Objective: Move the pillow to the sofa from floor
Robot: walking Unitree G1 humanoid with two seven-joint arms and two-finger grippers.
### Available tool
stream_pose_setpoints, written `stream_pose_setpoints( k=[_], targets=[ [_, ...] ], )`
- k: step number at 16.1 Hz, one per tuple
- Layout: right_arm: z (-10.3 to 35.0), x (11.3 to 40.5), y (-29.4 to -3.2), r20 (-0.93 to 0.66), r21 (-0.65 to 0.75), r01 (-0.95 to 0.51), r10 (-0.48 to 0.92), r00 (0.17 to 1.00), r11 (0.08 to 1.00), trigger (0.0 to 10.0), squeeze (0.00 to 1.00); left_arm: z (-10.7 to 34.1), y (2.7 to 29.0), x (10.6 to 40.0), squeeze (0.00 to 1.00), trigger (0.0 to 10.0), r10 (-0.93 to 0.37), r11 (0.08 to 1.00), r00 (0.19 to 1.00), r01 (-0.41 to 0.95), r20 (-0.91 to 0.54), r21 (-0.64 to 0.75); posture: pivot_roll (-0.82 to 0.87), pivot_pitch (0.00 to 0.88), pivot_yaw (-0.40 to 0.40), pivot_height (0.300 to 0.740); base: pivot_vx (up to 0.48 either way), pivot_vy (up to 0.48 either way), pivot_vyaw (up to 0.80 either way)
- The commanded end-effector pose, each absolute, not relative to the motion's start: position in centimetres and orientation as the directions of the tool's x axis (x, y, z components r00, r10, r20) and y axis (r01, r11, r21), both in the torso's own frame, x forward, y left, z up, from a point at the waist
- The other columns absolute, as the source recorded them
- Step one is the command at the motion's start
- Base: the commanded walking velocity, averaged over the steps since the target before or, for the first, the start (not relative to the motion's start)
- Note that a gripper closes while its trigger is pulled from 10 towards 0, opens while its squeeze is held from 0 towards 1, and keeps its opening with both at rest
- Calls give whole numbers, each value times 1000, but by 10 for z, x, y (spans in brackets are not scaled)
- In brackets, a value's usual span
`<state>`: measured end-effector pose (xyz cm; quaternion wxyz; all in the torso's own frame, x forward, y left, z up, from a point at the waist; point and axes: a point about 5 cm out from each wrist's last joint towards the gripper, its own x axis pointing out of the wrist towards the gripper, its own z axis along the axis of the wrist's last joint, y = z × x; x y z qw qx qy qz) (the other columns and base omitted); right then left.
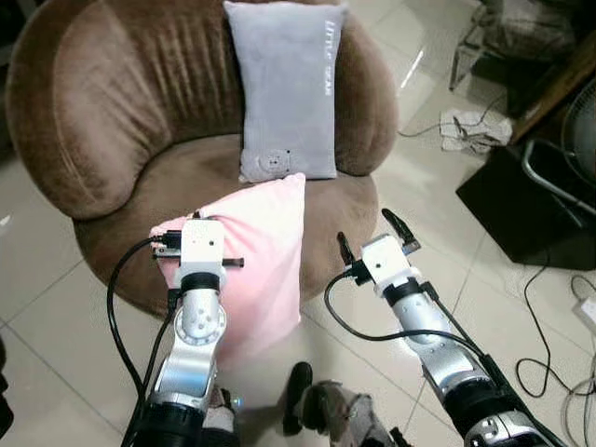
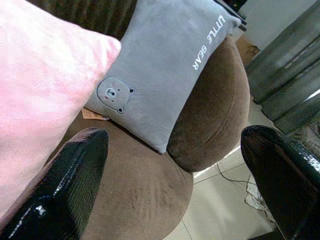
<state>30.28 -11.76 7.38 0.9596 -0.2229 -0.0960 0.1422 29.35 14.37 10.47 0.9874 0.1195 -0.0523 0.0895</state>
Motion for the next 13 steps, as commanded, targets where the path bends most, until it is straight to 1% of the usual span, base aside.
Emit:
stream_pose_setpoints(
  k=[1, 3, 5, 6, 7, 10, 12, 13],
  targets=[
    [71, 302, -121, 109, -461, -237, 320, 941, 855, 10000, 0, 106, 140, 292, 0, 10000, 158, 955, 979, -184, 126, 233, 355, 278, -188, 740, 0, 0, 644],
    [71, 302, -118, 101, -469, -255, 338, 936, 845, 10000, 0, 106, 139, 292, 0, 10000, 157, 953, 980, -184, 125, 240, 356, 279, -188, 740, 0, 0, 631],
    [71, 302, -117, 101, -466, -256, 339, 935, 847, 10000, 0, 106, 139, 293, 0, 10000, 154, 952, 980, -181, 126, 246, 357, 280, -186, 740, 0, -300, 631],
    [71, 301, -117, 109, -421, -254, 327, 939, 871, 10000, 0, 106, 139, 293, 0, 10000, 154, 952, 980, -180, 125, 247, 356, 279, -185, 740, 0, -356, 0],
    [70, 301, -117, 109, -418, -254, 326, 939, 872, 10000, 0, 106, 138, 293, 0, 10000, 149, 953, 981, -176, 125, 245, 356, 279, -186, 740, 0, -416, 0],
    [69, 300, -118, 104, -436, -253, 327, 939, 864, 10000, 0, 108, 135, 295, 0, 10000, 132, 956, 984, -159, 123, 248, 349, 276, -183, 740, 373, -298, 0],
    [69, 300, -118, 98, -434, -253, 325, 941, 864, 10000, 0, 108, 134, 295, 0, 10000, 125, 961, 985, -151, 122, 234, 348, 274, -181, 740, 437, 0, 0],
    [69, 300, -119, 99, -433, -252, 324, 941, 865, 10000, 0, 107, 136, 296, 0, 10000, 138, 958, 984, -162, 114, 239, 348, 271, -180, 740, 0, 0, 0]
  ],
)
